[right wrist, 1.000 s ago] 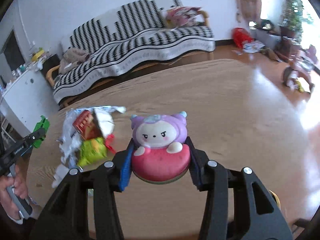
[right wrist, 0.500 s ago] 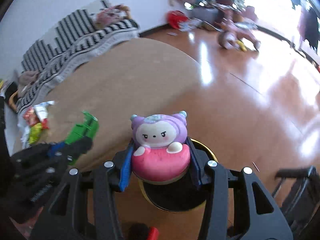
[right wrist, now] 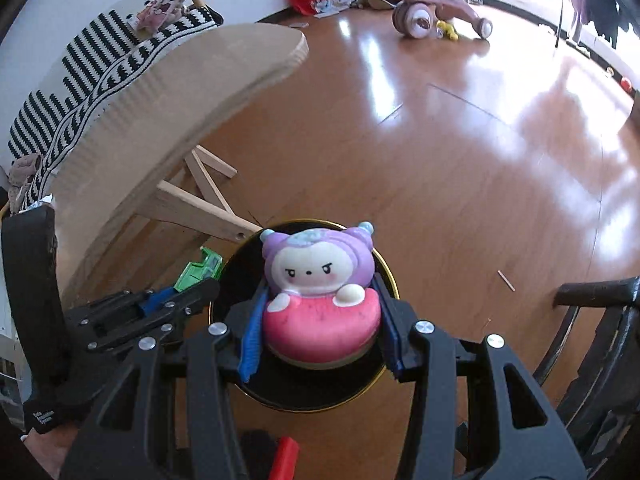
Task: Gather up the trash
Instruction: 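Carry both items over the black bin and open both tools to drop them, then return both tools to the table and grasp the white tissue with the left tool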
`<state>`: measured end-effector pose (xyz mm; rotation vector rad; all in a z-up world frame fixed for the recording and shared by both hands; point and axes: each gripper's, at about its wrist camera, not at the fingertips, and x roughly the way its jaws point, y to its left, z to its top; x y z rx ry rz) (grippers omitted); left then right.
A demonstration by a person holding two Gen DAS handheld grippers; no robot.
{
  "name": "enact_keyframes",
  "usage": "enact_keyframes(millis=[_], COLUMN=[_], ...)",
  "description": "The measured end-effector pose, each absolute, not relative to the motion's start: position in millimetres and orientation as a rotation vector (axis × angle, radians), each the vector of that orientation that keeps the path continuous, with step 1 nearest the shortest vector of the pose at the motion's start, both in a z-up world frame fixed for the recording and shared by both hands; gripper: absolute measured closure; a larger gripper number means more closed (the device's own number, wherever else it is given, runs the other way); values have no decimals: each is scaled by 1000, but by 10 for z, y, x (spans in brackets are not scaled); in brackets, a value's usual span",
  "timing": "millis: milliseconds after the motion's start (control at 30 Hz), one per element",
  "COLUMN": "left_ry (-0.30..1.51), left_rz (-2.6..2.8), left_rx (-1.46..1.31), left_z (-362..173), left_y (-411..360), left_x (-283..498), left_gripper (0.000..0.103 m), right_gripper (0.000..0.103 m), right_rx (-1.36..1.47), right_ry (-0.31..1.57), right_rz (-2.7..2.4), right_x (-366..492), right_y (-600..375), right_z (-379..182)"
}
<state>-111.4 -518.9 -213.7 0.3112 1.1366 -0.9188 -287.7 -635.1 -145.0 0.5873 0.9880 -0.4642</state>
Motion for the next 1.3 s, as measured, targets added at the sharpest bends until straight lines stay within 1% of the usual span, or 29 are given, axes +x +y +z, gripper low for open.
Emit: enact_keyframes(millis=[33, 67, 100, 167, 200, 367, 567, 600, 700, 767, 800, 833, 900, 1000, 1033, 1067, 1133, 1300], left_ry=[1148, 1150, 1147, 1119, 1106, 1100, 1041, 1030, 1005, 1017, 1016, 1015, 1001, 958, 938, 918, 877, 787], left_rz=[-919, -914, -913, -903, -900, -892, -866, -862, -822, -799, -785, -780, -770, -744, -735, -729, -709, -613], left_rx=[308, 310, 310, 297, 293, 281, 192, 187, 202, 200, 185, 159, 126, 84, 73, 68, 75, 137], left_z=[-2159, -2164, -2158, -2112, -2066, -1923, -1536, -1483, -1262, -1106, -1064, -975, -827, -535, -417, -346, -163, 83], left_y=[-5197, -5184, -5172, -5142, -5111, -5098, -4863, -4819, -4652, -4532, -4458, -4363, -4189, -3908, -3813, -3685, -3449, -2766], left_x=[-1091, -1069, -1052, -1049, -1043, -1047, -1060, -1062, -1040, -977, -949, -915, -856, -774, -740, -714, -669, -531], left_gripper=[87, 76, 55, 35, 33, 26, 24, 21, 18, 18, 16, 14, 13, 13, 12, 12, 12, 12], right_gripper=[55, 55, 55, 55, 55, 55, 53, 52, 50, 48, 44, 38, 33, 30, 27, 26, 24, 20], right_rx=[591, 596, 600, 605, 608, 620, 613, 612, 608, 611, 616, 617, 609, 598, 593, 580, 550, 488], right_ry=[991, 994, 996, 1001, 1003, 1002, 1034, 1040, 1061, 1072, 1075, 1075, 1070, 1068, 1062, 1055, 1033, 986], right_rz=[-465, -466, -464, -462, -460, -459, -423, -418, -410, -414, -417, -422, -434, -440, -437, -437, -421, -316], right_x=[-2842, -2828, -2806, -2764, -2747, -2725, -2634, -2609, -2517, -2458, -2438, -2423, -2388, -2333, -2307, -2278, -2168, -1763], right_y=[-6350, -6358, -6378, -6381, -6391, -6406, -6369, -6352, -6289, -6251, -6240, -6228, -6178, -6114, -6084, -6040, -5902, -5411], right_z=[-1469, -1499, -1520, -1550, -1564, -1592, -1669, -1682, -1736, -1770, -1776, -1777, -1745, -1661, -1613, -1552, -1374, -922])
